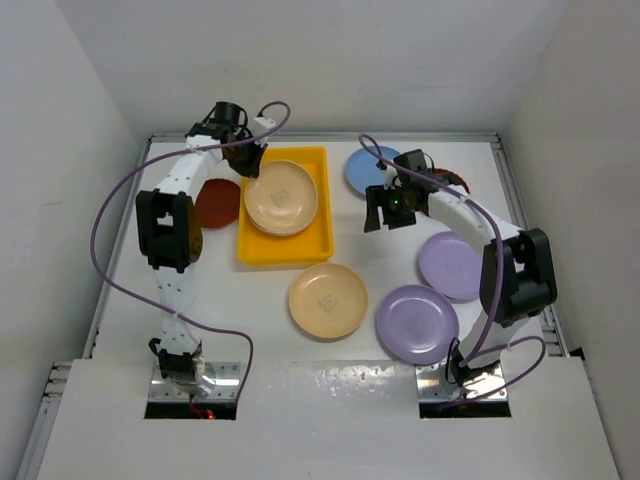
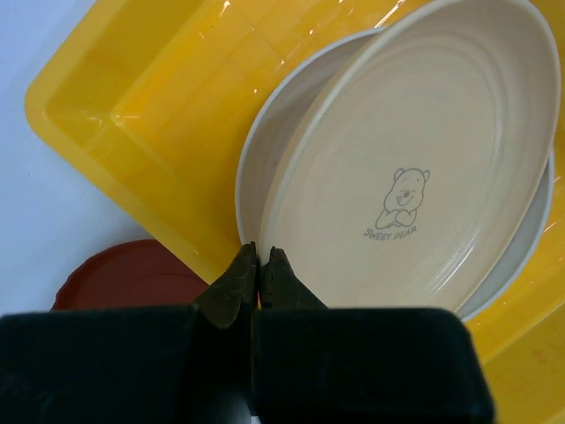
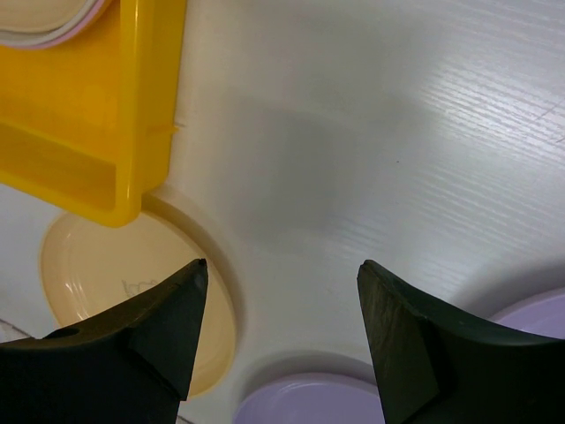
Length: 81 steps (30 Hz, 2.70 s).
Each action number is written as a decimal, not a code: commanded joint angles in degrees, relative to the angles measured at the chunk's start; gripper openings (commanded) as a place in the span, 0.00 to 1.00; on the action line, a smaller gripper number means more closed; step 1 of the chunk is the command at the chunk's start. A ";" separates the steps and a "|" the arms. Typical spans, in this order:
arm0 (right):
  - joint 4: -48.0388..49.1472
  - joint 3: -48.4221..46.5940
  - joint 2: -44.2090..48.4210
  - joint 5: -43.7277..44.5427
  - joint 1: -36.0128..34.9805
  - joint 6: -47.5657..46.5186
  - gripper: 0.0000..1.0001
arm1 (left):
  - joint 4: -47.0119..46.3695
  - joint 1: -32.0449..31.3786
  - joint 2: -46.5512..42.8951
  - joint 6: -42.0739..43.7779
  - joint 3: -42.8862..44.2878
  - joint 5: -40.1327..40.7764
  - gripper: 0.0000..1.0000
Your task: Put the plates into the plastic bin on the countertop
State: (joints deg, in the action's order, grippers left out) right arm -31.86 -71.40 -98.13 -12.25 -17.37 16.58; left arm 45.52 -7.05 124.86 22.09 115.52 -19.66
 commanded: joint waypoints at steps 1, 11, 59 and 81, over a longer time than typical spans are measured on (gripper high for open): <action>-0.84 -2.43 0.22 -1.28 -1.26 -2.07 0.69 | -1.48 0.28 0.30 -0.29 -0.56 1.55 0.02; 6.34 8.97 1.01 -4.10 -8.20 -2.96 0.70 | -1.48 -0.95 -0.84 0.33 -1.97 7.08 0.50; -4.98 -48.30 -29.57 8.82 -16.21 16.54 0.00 | -7.55 19.62 -28.27 -13.39 -24.29 8.06 0.55; 6.37 -47.87 -38.81 14.10 -13.75 22.97 0.00 | -7.55 20.14 -24.57 -12.33 -24.82 6.30 0.56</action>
State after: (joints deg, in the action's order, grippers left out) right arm -27.14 -118.34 -136.42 1.58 -31.44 38.44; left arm 39.27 12.53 99.63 9.19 90.74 -12.47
